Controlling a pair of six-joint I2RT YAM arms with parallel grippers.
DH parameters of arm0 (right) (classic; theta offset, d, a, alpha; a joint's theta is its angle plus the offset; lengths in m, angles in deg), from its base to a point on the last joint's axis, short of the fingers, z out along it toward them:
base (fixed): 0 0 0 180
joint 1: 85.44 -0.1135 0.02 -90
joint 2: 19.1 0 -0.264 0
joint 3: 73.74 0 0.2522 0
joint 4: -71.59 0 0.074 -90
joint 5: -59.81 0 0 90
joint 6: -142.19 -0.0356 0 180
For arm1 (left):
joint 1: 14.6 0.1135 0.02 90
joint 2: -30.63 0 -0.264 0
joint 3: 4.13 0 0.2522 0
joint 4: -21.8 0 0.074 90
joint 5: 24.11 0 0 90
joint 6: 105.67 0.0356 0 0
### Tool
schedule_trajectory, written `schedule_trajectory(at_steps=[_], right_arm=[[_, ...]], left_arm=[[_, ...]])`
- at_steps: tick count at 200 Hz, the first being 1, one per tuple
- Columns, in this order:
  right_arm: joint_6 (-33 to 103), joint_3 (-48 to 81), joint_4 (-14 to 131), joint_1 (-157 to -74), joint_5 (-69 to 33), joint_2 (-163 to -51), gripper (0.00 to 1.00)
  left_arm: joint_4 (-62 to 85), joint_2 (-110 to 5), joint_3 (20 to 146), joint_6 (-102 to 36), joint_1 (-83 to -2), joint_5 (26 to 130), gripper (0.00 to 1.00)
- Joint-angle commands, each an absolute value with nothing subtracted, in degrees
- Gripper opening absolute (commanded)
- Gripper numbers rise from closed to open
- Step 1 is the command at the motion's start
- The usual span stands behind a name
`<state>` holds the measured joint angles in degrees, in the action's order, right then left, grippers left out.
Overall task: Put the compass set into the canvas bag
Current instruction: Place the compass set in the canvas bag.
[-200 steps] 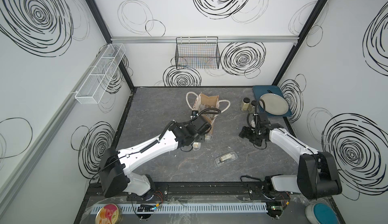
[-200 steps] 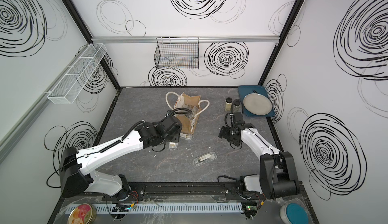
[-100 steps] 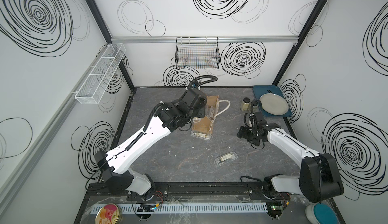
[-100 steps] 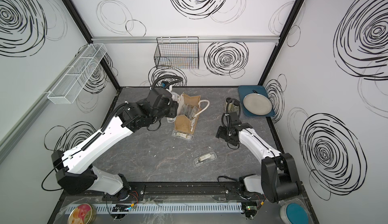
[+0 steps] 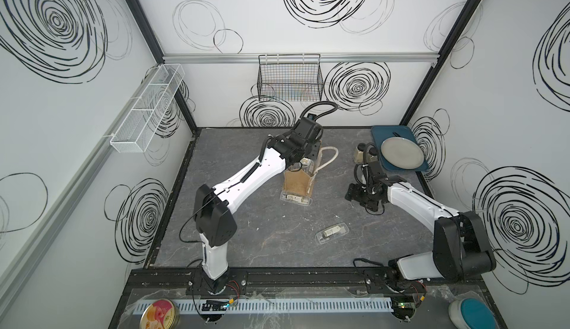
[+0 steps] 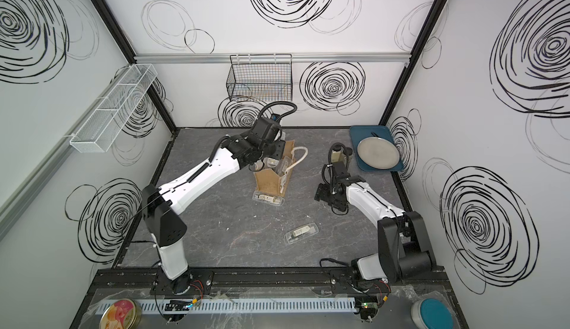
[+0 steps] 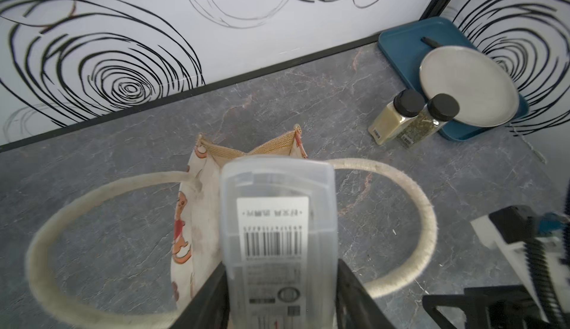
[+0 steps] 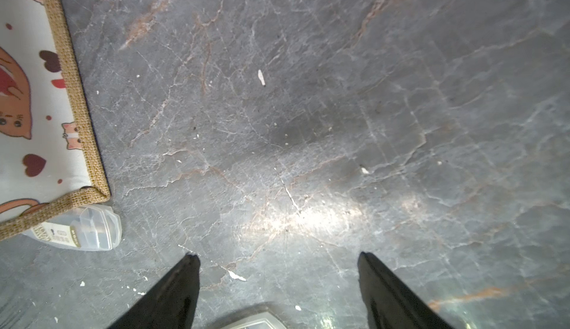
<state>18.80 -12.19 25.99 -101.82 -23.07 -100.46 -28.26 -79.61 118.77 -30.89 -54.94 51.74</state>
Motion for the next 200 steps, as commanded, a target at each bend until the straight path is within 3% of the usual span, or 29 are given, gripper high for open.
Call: schedule_trajectory(at_steps=[1, 99, 146, 200], right_arm=[[18.97, -12.04, 26.19, -102.13, -23.24, -100.47, 0.84], [18.79, -13.39, 28.0, -102.22, -22.28, -101.8, 0.84], [18.47, -11.65, 26.63, -103.7, -23.42, -102.25, 0.84], [18.24, -12.37, 27.37, -103.81, -22.98, -102.06, 0.84]], left_arm=[[-23.64, -83.74, 123.38, -28.99, -53.24, 54.63, 0.52], [-22.94, -92.37, 119.78, -30.79, -52.22, 57.36, 0.54], [-22.62, -90.14, 119.99, -29.54, -52.13, 57.1, 0.79], [-25.37, -81.83, 122.04, -27.12, -53.38, 52.23, 0.88]])
